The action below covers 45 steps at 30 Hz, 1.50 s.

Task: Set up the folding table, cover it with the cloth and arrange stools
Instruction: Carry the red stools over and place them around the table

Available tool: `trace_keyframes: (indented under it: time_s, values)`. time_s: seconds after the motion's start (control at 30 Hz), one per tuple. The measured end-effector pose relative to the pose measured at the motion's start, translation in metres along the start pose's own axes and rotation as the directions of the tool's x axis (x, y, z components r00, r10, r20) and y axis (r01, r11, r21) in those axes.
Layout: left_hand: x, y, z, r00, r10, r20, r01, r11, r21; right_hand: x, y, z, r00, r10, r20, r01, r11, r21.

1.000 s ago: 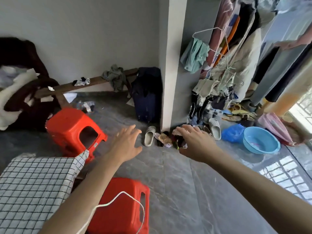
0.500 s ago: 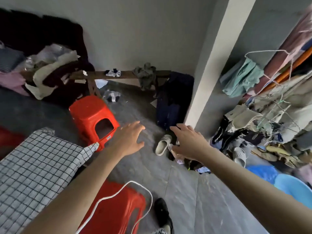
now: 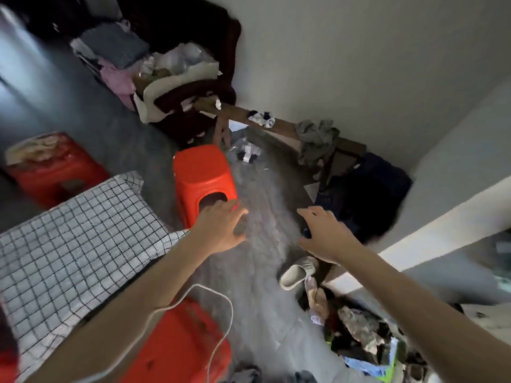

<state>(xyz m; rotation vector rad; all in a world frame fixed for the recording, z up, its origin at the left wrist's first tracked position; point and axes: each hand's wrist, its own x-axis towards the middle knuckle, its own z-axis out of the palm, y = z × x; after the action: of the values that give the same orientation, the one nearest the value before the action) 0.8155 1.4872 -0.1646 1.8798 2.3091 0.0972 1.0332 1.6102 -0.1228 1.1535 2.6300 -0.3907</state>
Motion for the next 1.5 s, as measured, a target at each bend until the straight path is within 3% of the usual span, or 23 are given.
trace_keyframes:
  time_s: [0.4,0.7,0.93,1.1,1.27,1.5]
  values:
    - [0.091,-0.102,0.022,0.923,-0.378,0.079,0.384,0.92,-0.082,0.221,-0.006,-0.012,0.948,-0.282,0.146,0.29,0.956,-0.04]
    - [0.159,-0.175,0.034,0.843,-0.529,0.095,0.537,0.839,-0.089,0.374,-0.042,-0.014,0.884,-0.403,0.236,0.398,0.915,0.068]
    - [0.21,-0.261,0.078,0.803,-0.568,0.18,0.587,0.807,-0.074,0.488,-0.08,0.018,0.886,-0.376,0.27,0.362,0.927,0.103]
    - [0.253,-0.321,0.129,0.803,-0.574,0.161,0.588,0.807,-0.053,0.563,-0.095,0.06,0.91,-0.33,0.252,0.314,0.944,0.1]
    - [0.277,-0.353,0.2,0.748,-0.622,0.232,0.654,0.751,-0.096,0.621,-0.097,0.124,0.917,-0.275,0.29,0.231,0.957,0.177]
    - [0.318,-0.399,0.278,0.691,-0.654,0.307,0.703,0.708,-0.076,0.706,-0.094,0.196,0.89,-0.246,0.383,0.207,0.968,0.142]
